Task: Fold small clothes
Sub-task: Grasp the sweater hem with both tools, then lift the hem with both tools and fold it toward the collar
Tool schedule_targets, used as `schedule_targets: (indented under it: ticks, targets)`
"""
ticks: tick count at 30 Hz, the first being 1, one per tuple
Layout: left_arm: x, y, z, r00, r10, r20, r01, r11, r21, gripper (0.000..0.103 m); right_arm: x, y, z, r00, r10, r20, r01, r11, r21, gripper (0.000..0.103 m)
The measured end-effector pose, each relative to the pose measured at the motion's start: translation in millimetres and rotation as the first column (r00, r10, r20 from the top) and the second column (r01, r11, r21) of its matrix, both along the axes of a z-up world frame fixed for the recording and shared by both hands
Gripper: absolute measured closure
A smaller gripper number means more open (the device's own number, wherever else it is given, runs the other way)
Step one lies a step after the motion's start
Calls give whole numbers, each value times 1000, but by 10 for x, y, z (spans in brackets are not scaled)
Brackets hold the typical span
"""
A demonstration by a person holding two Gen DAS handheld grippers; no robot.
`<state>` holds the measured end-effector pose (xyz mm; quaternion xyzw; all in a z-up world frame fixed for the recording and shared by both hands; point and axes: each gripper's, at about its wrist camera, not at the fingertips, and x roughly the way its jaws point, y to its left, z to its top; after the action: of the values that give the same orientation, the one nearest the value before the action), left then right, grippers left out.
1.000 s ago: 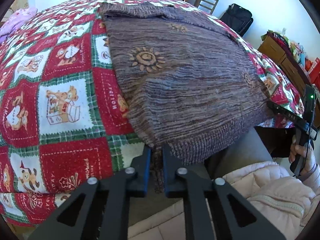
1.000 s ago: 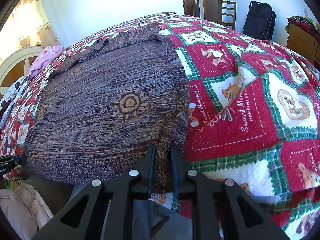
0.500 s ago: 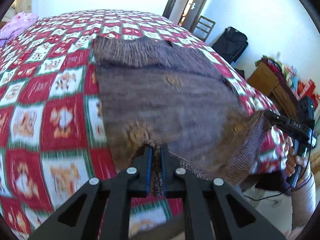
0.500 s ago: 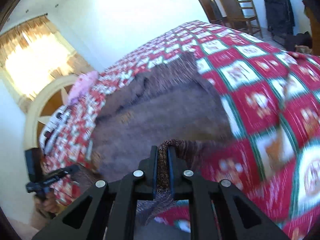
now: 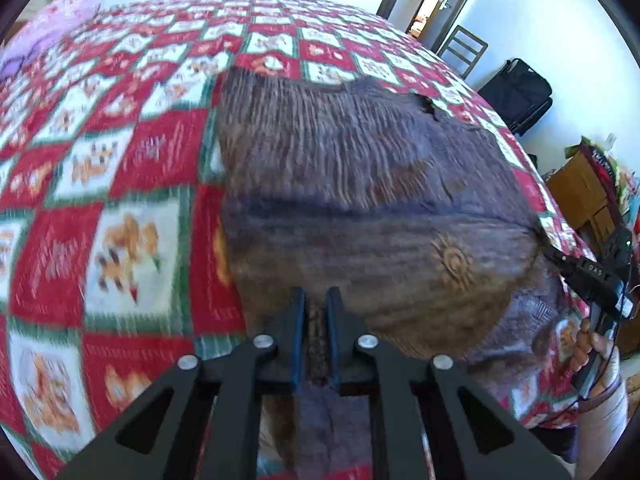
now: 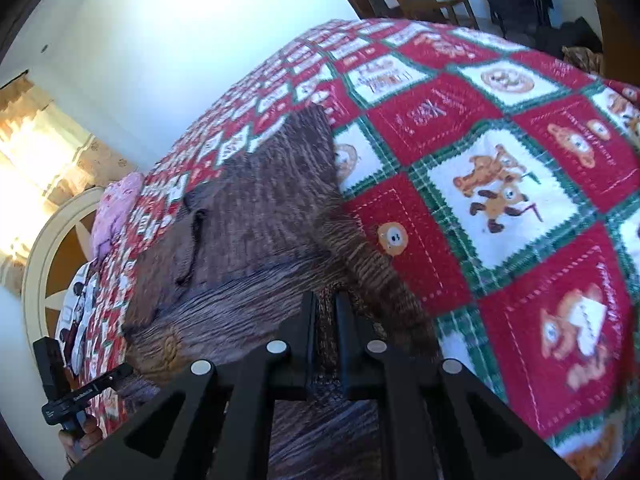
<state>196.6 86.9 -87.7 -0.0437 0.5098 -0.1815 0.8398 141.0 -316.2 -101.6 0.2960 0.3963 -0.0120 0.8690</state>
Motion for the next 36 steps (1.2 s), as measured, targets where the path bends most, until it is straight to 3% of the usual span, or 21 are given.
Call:
schedule_targets:
  ticks: [2,7,8,10,12,13,16,20,24,26,32,34,36]
  targets:
    - [89,38,31,1000,-2,16,1,1000,7,87,67,-49,-14,1000,-11,4,11,1000,28,93]
    - [155,266,175,996,-11,86,12,1000,-16,37,85,-216,80,996,-60,65,52,992,118,92]
    - [85,319,219,992,-48,119,51,998,-23,32,51,-227,120,994,-63,87,50,988,149,91]
    - [-47,371,265,981,-102,165,105,994,-14,15,-20,-201,185,990,-66,122,44,984,173,73]
    - [-220,381,286,960,-149,235,140,989,53,7,-142,-126,249,981,-75,178,40,981,189,19]
    - [-279,368,280,950,-169,263,152,985,87,5,-199,-96,267,975,-81,205,40,979,199,17]
    - [-367,231,169,928,-262,264,224,960,166,5,-319,37,282,972,-73,225,25,977,211,17]
    - [-304,18,71,920,-302,251,264,949,174,8,-460,246,290,978,-53,201,24,989,145,17]
    - [-132,-128,10,936,-285,209,271,958,90,26,-597,315,317,980,-56,192,40,996,83,17]
    - [-92,-183,-37,940,-286,186,277,958,72,30,-667,328,346,979,-52,195,44,998,43,17]
    - [-94,-306,-126,944,-280,177,259,957,130,44,-782,342,334,981,-47,187,48,999,-2,17]
    - [-102,-306,-121,946,-273,175,251,958,136,57,-777,357,300,982,-41,182,42,999,-1,17]
    - [-101,-309,-117,950,-263,171,239,960,147,59,-759,393,267,984,-33,176,33,999,7,17]
